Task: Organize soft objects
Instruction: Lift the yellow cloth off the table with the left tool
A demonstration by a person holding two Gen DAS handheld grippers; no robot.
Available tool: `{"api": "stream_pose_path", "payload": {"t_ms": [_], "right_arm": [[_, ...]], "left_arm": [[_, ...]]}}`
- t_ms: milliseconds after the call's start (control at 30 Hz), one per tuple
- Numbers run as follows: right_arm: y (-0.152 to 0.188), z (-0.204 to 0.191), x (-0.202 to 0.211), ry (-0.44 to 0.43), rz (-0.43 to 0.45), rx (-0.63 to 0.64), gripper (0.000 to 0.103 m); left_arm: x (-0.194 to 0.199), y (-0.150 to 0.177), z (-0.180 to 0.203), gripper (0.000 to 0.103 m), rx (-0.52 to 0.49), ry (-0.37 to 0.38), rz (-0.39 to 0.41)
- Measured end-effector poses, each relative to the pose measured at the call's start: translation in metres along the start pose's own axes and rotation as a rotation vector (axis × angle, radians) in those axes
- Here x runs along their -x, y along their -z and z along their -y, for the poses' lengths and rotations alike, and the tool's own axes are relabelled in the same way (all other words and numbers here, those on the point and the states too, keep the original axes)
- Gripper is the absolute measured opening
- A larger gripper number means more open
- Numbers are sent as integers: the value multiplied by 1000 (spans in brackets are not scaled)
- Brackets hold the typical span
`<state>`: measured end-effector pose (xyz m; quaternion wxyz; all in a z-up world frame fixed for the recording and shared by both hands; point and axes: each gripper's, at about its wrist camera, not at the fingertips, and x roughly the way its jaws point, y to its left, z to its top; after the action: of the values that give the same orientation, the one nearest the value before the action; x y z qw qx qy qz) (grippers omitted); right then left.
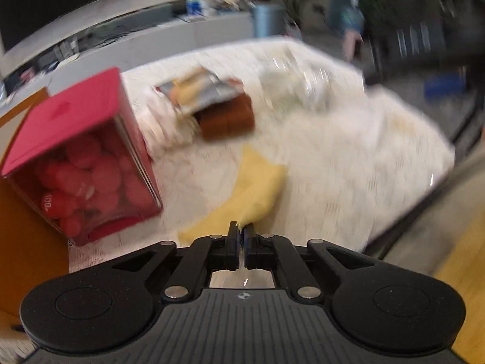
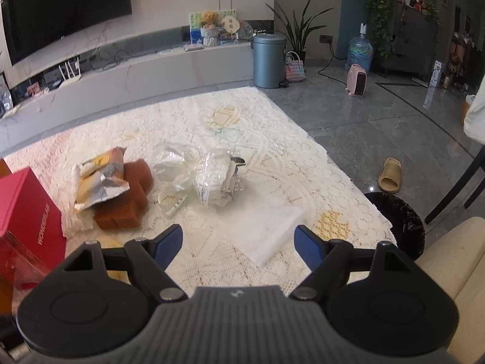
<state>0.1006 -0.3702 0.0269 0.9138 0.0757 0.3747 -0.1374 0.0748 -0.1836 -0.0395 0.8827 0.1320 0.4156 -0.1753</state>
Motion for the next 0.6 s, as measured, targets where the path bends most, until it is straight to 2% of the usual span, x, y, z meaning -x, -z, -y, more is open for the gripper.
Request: {"api": "stream_pose_path", "payload": {"t_ms": [67,133,233,267,333,433,600], "right_arm": [[0,2,1,6,2,-12,80],[0,2,1,7,1,-12,80],[2,0,-2,29,-3,3,80],[2,0,-3,39,-6,8,80],[2,0,-8,38,-19,11,80],[3,-1,-12,29,-32,18,80],[4,0,-17,21,-31,14,80]], "left_arm": [[-12,4,11,12,-83,-13,-35],[-18,5,19,18,-155,-24,-10],[-20,5,24,45,-241,-44,25],[-21,3,25,50,-259,-31,29],[-25,0,25,52,-287,1,41],[-34,-6,21,59,-271,25,57],[-45,-14,3,68,-104,111,41]]}}
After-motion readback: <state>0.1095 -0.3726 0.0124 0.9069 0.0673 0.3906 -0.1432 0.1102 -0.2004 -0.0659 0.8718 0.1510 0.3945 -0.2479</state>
